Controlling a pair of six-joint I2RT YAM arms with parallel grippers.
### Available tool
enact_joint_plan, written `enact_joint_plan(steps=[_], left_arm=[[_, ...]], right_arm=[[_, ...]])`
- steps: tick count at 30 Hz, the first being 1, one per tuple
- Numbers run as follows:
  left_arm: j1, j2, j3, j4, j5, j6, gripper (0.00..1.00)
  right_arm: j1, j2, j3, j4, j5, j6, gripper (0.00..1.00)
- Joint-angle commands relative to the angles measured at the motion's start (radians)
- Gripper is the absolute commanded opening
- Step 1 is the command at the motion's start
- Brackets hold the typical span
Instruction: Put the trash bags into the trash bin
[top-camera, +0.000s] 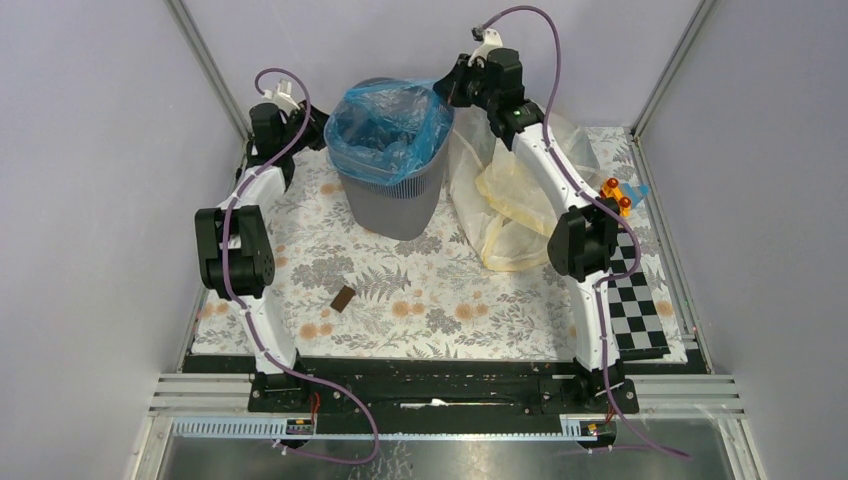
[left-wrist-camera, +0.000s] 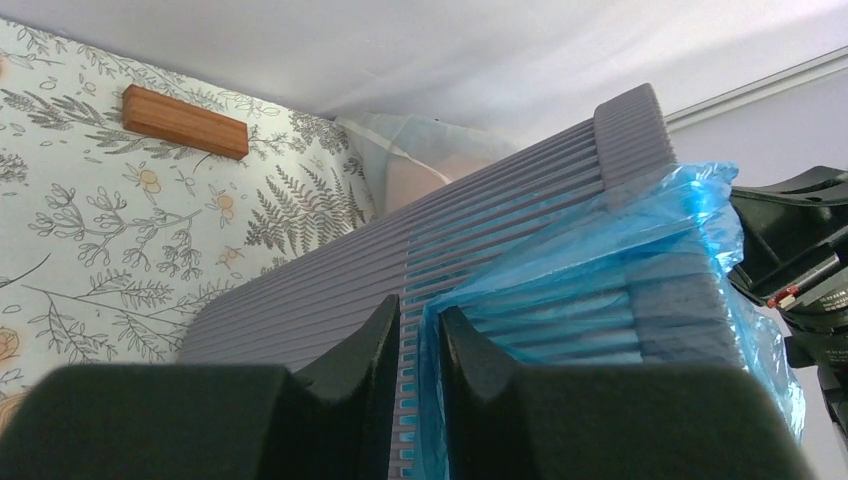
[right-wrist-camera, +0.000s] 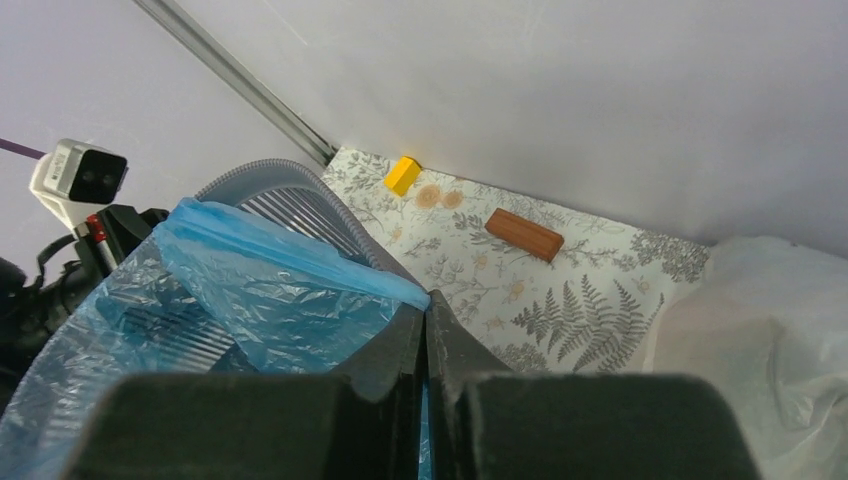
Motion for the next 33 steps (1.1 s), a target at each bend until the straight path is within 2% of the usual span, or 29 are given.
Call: enact_joint_plan(steps=[1,6,10,17,23,33], left_arm=[[-0.03,0.013,0.054,0.032,0.087,-0.006,0.23],[-0.039,0.014,0.056,0.018,0.095,-0.005,0.23],[-0.05,0.03,0.072,-0.006,0.112,-0.001,0.23],[-0.066,0.034,0.08,-0.034,0.149,0.013,0.23],[-0.066,-0.037,0.03,-0.08,0.14,0.037,0.22],[-0.099,-0.12,-0.005,-0.184,0.086,0.121,0.22]], right_arm=[[-0.005,-0.068,-0.032,-0.089,-0.078,0.088,0.03],[0.0,-0.143,-0.127,-0.094,-0.139,0.164,0.0],[0.011,-0.215,-0.219,-0.069,-0.111,0.192,0.0],[0.017,-0.241,-0.229,-0.093,-0.147,0.265,0.0],[0.029,-0.387,-0.456,-0.003,-0.086,0.312,0.0],[0.018,-0.462,-0.508,-0.059,-0.036,0.278,0.0]])
